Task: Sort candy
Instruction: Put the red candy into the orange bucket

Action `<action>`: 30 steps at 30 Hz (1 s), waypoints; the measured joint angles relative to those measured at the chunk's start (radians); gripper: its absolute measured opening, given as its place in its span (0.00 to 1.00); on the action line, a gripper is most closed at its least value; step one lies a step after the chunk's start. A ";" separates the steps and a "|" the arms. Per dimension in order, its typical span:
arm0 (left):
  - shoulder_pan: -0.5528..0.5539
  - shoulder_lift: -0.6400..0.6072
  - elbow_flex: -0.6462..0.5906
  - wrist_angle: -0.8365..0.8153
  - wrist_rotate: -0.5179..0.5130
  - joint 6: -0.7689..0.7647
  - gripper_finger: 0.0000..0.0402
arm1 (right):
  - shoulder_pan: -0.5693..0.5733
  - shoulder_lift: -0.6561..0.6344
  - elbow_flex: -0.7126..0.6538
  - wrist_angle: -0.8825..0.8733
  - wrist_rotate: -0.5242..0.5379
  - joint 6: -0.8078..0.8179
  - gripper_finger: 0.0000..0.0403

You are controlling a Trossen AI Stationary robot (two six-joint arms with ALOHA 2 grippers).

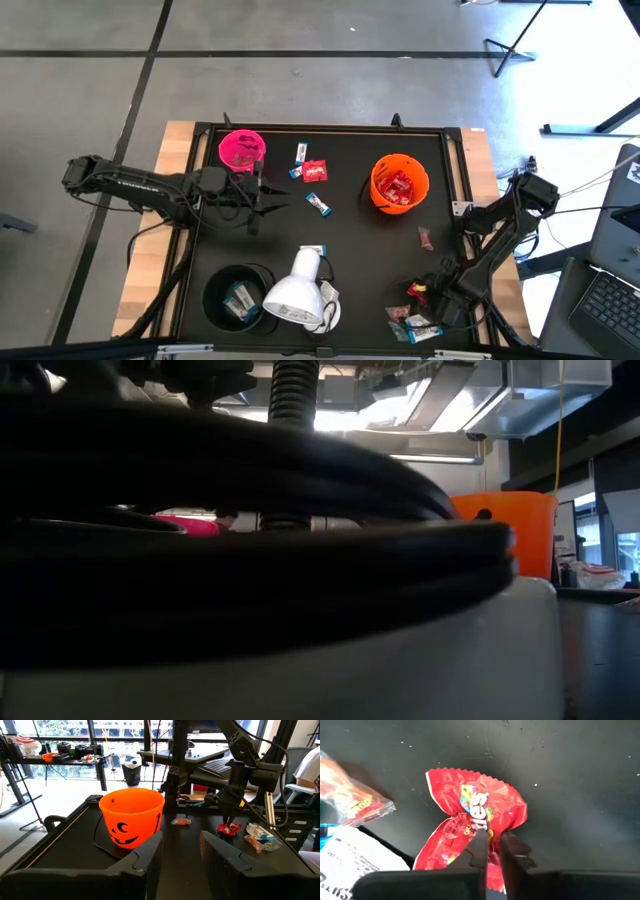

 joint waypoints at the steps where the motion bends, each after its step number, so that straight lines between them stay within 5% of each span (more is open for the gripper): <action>1: 0.000 0.000 0.000 0.000 0.000 0.000 0.30 | 0.000 -0.005 0.000 0.000 0.000 0.000 0.06; 30: 0.000 0.000 0.000 0.000 -0.001 -0.020 0.30 | 0.000 -0.067 -0.002 -0.016 0.080 0.006 0.01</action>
